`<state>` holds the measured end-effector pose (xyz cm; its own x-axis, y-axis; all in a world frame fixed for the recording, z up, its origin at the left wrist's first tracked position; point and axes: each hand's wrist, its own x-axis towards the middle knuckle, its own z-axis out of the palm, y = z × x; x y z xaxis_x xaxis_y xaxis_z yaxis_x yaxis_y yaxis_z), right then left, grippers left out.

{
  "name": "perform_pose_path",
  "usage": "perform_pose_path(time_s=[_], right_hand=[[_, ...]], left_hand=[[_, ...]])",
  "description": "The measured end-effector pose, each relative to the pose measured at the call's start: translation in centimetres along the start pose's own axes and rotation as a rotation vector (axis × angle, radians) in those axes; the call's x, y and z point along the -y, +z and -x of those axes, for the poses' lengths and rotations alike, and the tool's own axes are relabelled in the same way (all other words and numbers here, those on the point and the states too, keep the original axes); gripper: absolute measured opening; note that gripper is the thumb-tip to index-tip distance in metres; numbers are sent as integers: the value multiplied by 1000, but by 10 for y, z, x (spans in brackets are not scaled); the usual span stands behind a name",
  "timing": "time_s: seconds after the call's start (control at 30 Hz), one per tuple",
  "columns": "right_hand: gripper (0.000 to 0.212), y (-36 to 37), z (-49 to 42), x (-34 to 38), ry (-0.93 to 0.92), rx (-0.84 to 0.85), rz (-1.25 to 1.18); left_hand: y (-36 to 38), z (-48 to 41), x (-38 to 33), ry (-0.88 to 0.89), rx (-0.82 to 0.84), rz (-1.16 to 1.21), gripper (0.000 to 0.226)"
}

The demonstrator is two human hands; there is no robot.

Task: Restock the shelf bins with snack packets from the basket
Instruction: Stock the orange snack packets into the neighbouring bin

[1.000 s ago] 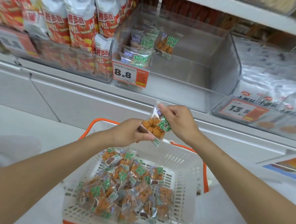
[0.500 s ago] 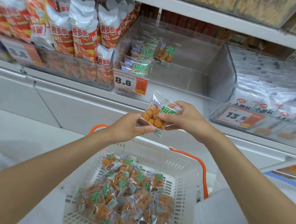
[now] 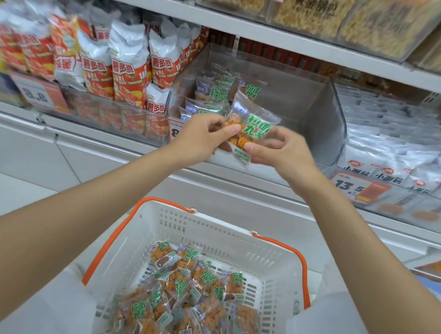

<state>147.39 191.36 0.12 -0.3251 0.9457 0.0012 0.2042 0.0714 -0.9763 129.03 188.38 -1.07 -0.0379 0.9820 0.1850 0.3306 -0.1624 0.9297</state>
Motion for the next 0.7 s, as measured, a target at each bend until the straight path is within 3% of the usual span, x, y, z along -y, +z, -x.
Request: perform_pose_path(time_s=[0.07, 0.13, 0.23, 0.37, 0.5, 0.63, 0.7], right_hand=[[31, -8, -14, 7, -36, -37, -5], [31, -18, -33, 10, -60, -55, 3], [29, -28, -70, 12, -68, -76, 41], [28, -28, -129, 2, -18, -155, 99], [57, -14, -181, -13, 91, -146, 310], [29, -4, -214, -38, 60, -113, 484], [26, 1, -226, -46, 63, -147, 519]], left_hand=[[-1, -21, -5, 33, -5, -46, 27], [-4, -48, -11, 86, -13, -243, 39], [-12, -91, -14, 84, 32, -471, 35], [-11, -148, -7, 49, -13, -510, 34], [-11, -191, 8, -25, -43, -633, 28], [-13, -208, 40, -39, -28, -678, 30], [-12, -212, 51, -8, -45, -697, 33]])
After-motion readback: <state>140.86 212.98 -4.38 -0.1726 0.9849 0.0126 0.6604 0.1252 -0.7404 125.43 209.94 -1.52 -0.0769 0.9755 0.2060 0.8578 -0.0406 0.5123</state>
